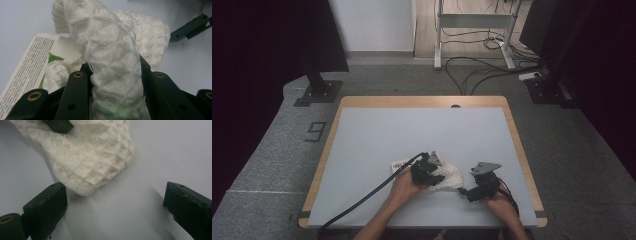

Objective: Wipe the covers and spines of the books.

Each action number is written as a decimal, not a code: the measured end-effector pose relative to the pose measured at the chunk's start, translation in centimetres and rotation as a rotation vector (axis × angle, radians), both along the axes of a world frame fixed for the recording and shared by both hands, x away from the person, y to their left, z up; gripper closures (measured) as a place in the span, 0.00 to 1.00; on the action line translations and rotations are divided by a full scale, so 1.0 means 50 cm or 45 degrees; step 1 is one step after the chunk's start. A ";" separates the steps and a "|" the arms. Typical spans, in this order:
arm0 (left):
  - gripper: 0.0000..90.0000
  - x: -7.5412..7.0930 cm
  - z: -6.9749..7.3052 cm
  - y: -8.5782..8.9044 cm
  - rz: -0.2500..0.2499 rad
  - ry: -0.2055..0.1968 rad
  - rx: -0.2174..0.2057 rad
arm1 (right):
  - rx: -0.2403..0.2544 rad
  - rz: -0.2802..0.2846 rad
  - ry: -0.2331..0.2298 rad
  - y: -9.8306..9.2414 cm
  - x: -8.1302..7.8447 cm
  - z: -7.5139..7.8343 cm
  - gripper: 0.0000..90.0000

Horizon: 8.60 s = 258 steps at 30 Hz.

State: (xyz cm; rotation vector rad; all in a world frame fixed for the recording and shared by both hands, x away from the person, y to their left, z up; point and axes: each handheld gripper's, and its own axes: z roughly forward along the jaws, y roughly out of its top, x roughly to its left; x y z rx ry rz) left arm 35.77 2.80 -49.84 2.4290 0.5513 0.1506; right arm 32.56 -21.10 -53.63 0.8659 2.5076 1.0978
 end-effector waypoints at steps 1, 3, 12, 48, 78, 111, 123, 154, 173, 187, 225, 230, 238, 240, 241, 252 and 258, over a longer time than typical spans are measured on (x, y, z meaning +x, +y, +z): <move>0.72 0.001 -0.001 -0.004 -0.002 -0.002 -0.002 | 0.000 0.000 0.000 0.000 0.000 0.000 0.05; 0.72 0.003 0.000 -0.012 -0.014 -0.008 0.011 | 0.000 0.000 0.000 0.000 0.000 0.000 0.05; 0.71 0.009 -0.004 -0.050 -0.022 -0.023 0.008 | 0.001 0.003 0.002 0.000 0.000 0.000 0.05; 0.73 0.030 0.103 0.008 0.003 -0.048 -0.110 | 0.002 0.004 -0.004 0.000 -0.002 0.000 0.06; 0.72 0.051 0.155 0.187 0.213 -0.104 -0.127 | 0.002 0.008 -0.004 0.000 -0.002 0.001 0.07; 0.72 0.063 0.161 0.425 0.553 -0.128 -0.144 | 0.003 0.008 -0.003 0.000 -0.002 0.001 0.07; 0.71 0.062 0.133 0.504 0.681 -0.115 -0.121 | 0.002 0.007 -0.003 0.000 -0.002 0.001 0.07; 0.48 0.084 -0.004 0.508 0.709 0.045 -0.077 | 0.003 0.009 -0.006 0.000 -0.002 0.001 0.07; 0.00 0.029 0.086 0.513 0.594 -0.150 -0.172 | 0.003 0.009 -0.006 0.000 -0.002 0.001 0.07; 0.00 -0.045 0.102 0.435 0.388 -0.197 -0.133 | 0.003 0.009 -0.006 0.000 -0.002 0.001 0.07; 0.00 -0.052 -0.053 0.309 0.176 0.006 -0.111 | 0.006 0.009 0.007 0.000 0.000 0.001 0.07; 0.00 -0.056 -0.055 0.296 0.155 0.013 -0.120 | 0.005 0.010 0.013 0.000 0.001 0.002 0.07; 0.00 -0.064 -0.058 0.289 0.131 -0.015 -0.092 | 0.018 -0.005 0.029 0.007 0.006 0.011 0.11; 0.00 -0.068 -0.059 0.289 0.128 -0.027 -0.082 | 0.022 0.006 0.025 0.014 0.008 0.020 0.10; 0.00 -0.068 -0.059 0.289 0.128 -0.028 -0.081 | 0.025 0.011 0.025 0.018 0.009 0.026 0.09; 0.00 -0.069 -0.059 0.289 0.126 -0.028 -0.082 | 0.028 0.056 0.043 0.070 0.050 0.062 0.01; 0.00 -0.070 -0.060 0.289 0.126 -0.030 -0.081 | 0.033 0.071 0.074 0.108 0.081 0.056 0.00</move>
